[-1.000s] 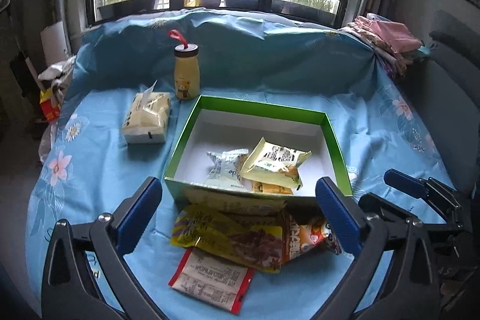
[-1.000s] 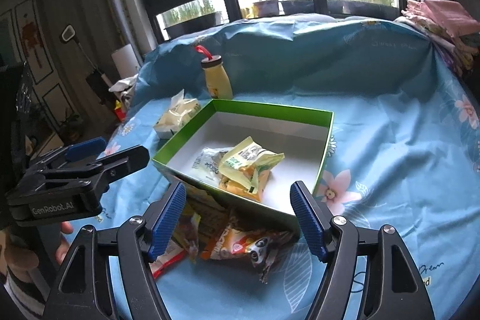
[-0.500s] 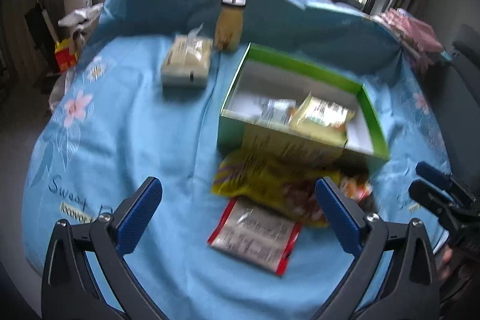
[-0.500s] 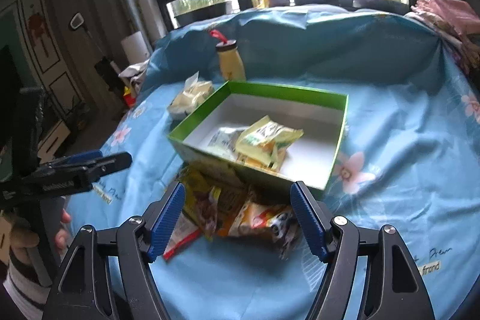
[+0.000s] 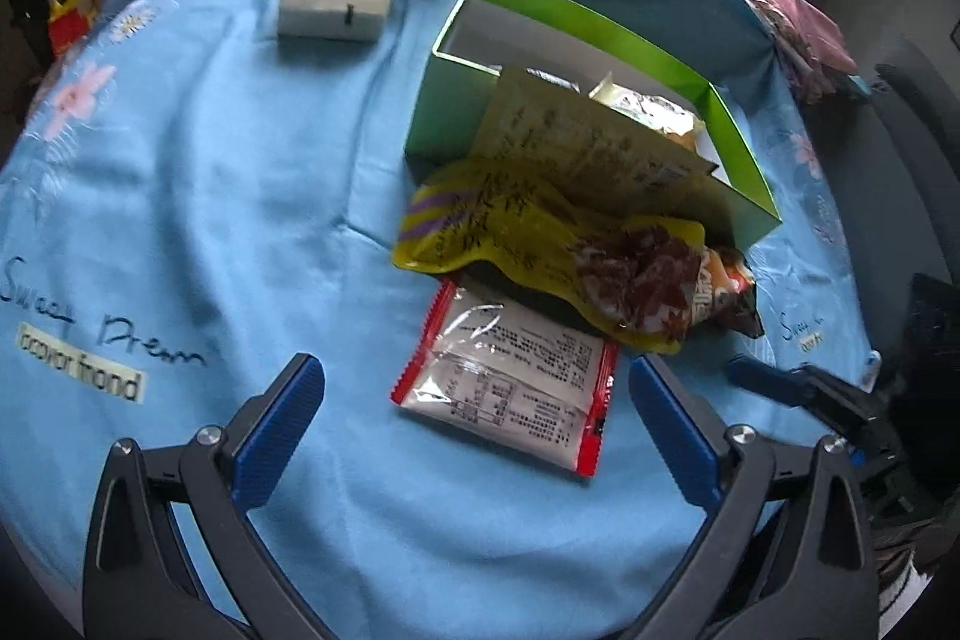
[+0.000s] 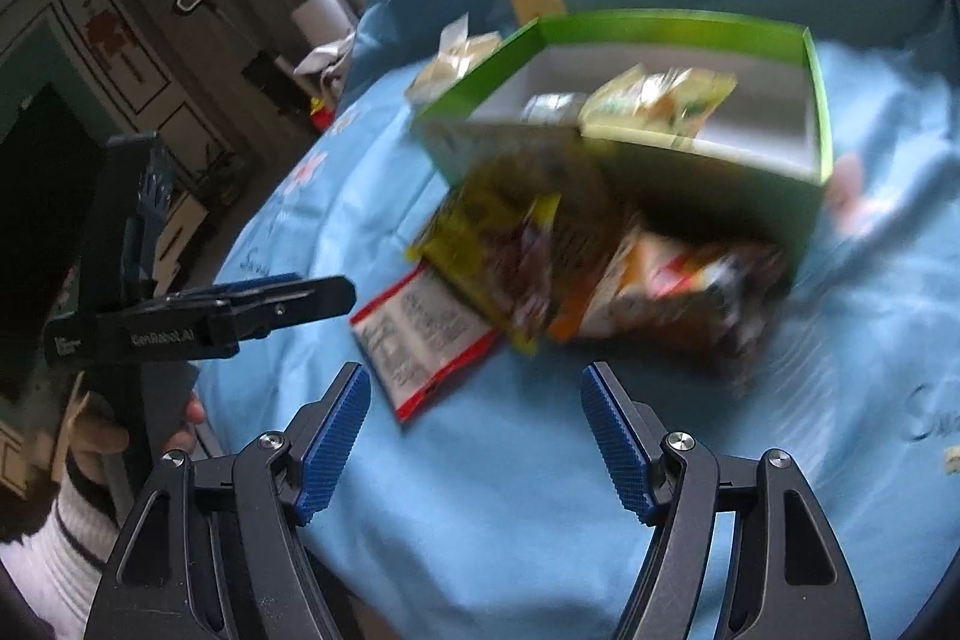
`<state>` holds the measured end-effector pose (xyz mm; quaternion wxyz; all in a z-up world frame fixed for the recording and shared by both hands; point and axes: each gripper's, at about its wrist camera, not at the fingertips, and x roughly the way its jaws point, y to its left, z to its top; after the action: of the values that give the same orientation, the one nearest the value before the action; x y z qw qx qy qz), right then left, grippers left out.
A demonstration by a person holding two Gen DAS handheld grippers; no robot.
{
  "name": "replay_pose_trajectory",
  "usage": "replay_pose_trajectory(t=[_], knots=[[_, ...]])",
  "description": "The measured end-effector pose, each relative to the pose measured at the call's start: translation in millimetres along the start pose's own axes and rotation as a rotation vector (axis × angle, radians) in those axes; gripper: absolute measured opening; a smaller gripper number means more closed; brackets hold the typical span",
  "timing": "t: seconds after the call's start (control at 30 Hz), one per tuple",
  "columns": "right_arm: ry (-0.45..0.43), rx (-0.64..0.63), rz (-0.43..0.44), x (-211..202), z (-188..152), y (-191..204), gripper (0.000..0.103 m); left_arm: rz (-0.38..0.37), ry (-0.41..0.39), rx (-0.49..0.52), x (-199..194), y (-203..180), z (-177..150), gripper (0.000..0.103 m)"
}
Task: Organize snacks
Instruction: 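Withdraw the left gripper toward the red-edged white packet beside the box, then close the left gripper on the red-edged white packet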
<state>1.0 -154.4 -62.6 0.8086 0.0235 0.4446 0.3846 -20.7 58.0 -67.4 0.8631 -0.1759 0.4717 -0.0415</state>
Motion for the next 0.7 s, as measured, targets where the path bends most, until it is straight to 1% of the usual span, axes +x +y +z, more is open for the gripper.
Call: replay_pose_trajectory(t=[0.03, 0.13, 0.23, 0.3, 0.33, 0.43, 0.53, 0.6, 0.63, 0.7], knots=[[0.011, -0.001, 0.009, 5.6, -2.2, 1.4, 0.073, -0.008, 0.001, -0.002, 1.5, 1.1, -0.7, 0.101], [0.027, -0.015, 0.025, 17.3, -4.8, 6.2, 0.073, -0.031, 0.010, -0.007, 5.9, 3.4, -2.8, 0.094], [0.045, -0.034, 0.042, 28.6, -6.7, 12.2, 0.073, -0.040, 0.019, 0.000, 11.0, 4.9, -3.5, 0.093], [0.050, -0.049, 0.049, 36.0, -7.3, 16.6, 0.073, -0.047, 0.027, 0.003, 14.3, 6.7, -4.4, 0.087], [0.056, -0.052, 0.047, 40.4, -7.0, 17.8, 0.073, -0.048, 0.033, 0.003, 15.6, 8.6, -4.2, 0.082], [0.064, -0.061, 0.059, 49.7, -6.4, 22.0, 0.071, -0.053, 0.037, 0.008, 18.3, 12.7, -4.4, 0.081], [0.067, -0.080, 0.049, 55.1, -5.7, 25.8, 0.071, -0.071, 0.029, 0.013, 17.2, 14.0, -3.5, 0.079], [0.069, -0.086, 0.052, 57.1, -4.2, 26.9, 0.071, -0.086, 0.032, 0.011, 18.7, 15.4, -3.4, 0.071], [0.069, -0.087, 0.051, 58.3, -3.3, 27.0, 0.070, -0.090, 0.038, 0.012, 19.8, 15.6, -3.4, 0.064], [0.071, -0.088, 0.049, 61.1, -1.8, 26.7, 0.066, -0.096, 0.044, 0.025, 21.5, 13.6, -4.4, 0.060]])
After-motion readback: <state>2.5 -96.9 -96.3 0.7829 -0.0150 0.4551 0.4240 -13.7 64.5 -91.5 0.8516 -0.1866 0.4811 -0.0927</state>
